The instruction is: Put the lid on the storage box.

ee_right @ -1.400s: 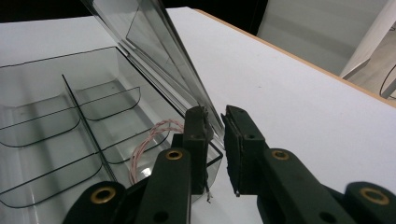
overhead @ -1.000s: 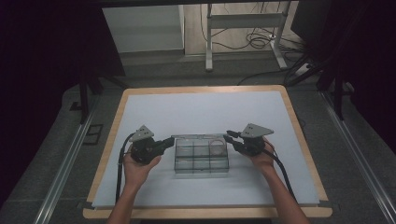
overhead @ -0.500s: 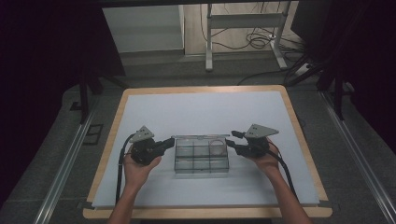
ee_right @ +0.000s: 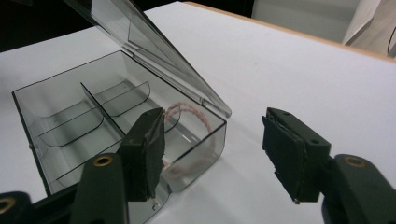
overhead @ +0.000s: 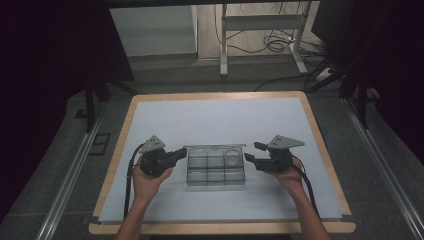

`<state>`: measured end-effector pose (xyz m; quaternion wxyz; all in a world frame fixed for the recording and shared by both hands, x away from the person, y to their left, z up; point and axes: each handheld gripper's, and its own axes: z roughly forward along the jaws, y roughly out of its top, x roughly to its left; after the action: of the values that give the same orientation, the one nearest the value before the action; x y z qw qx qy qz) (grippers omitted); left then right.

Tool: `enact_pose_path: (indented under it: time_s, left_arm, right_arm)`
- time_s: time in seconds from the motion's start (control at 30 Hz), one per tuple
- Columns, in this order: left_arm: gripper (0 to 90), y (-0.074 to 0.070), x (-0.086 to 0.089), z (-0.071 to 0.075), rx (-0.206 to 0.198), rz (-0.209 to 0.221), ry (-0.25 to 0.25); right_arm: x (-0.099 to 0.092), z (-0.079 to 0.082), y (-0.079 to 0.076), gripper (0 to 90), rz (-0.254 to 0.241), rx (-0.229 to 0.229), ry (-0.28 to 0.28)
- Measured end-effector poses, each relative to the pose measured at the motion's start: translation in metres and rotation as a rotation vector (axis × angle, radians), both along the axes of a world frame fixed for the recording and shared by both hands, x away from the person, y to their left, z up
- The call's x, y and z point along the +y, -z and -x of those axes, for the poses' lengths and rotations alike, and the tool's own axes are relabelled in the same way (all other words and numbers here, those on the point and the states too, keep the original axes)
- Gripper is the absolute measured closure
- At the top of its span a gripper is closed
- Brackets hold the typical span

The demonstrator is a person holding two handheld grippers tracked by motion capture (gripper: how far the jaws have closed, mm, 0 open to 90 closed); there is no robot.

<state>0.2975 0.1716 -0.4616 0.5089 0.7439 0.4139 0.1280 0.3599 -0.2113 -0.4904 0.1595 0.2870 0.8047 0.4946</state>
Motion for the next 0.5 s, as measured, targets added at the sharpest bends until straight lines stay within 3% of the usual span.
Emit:
enact_pose_path:
  time_s: [0.17, 0.5]
  left_arm:
    - [90.0, 0.001, 0.001, 0.000, 0.004, 0.000, 0.004]
    - [90.0, 0.001, 0.001, 0.001, 0.002, -0.003, 0.004]
  right_arm:
    - [-0.005, 0.003, 0.001, 35.4, -0.024, 0.020, 0.012]
    - [-0.009, 0.011, 0.001, 34.4, -0.014, 0.025, 0.025]
